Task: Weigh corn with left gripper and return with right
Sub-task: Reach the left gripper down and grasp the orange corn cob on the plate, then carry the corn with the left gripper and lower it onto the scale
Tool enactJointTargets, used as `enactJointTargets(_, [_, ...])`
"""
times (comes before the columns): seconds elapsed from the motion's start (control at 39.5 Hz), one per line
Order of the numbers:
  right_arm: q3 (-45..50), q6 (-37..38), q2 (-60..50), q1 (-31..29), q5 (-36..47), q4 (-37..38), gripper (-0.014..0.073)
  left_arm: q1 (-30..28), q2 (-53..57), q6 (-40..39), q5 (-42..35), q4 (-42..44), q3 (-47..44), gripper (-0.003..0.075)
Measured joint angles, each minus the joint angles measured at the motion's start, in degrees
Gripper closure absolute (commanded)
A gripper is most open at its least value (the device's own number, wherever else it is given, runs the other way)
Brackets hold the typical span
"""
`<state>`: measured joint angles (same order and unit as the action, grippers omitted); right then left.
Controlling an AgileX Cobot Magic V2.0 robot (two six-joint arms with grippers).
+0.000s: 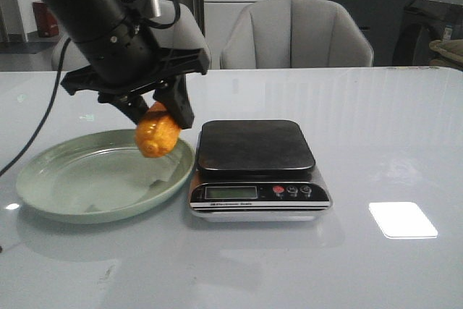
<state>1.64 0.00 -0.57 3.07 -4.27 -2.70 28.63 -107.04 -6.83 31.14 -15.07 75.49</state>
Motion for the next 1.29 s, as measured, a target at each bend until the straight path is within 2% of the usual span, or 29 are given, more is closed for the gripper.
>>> enactJointTargets(0.43, [0.0, 0.0, 0.0, 0.0, 0.0, 0.0, 0.0419, 5.7, -4.5, -0.1, -4.8, -4.3, 3.1, 0.0532])
enactJointTargets(0.56, [0.0, 0.0, 0.0, 0.0, 0.0, 0.0, 0.0419, 6.0, -5.1, -0.1, -5.9, -6.4, 4.5, 0.0446])
enactJointTargets(0.71, [0.0, 0.0, 0.0, 0.0, 0.0, 0.0, 0.0419, 6.0, -7.2, -0.1, -6.5, -9.5, 6.6, 0.0285])
enactJointTargets(0.79, [0.0, 0.0, 0.0, 0.0, 0.0, 0.0, 0.0419, 6.0, -8.4, -0.1, -6.5, -11.1, 7.3, 0.0243])
enactJointTargets(1.29, [0.0, 0.0, 0.0, 0.0, 0.0, 0.0, 0.0419, 6.1, -8.2, -0.1, -4.4, -12.0, 8.0, 0.0238])
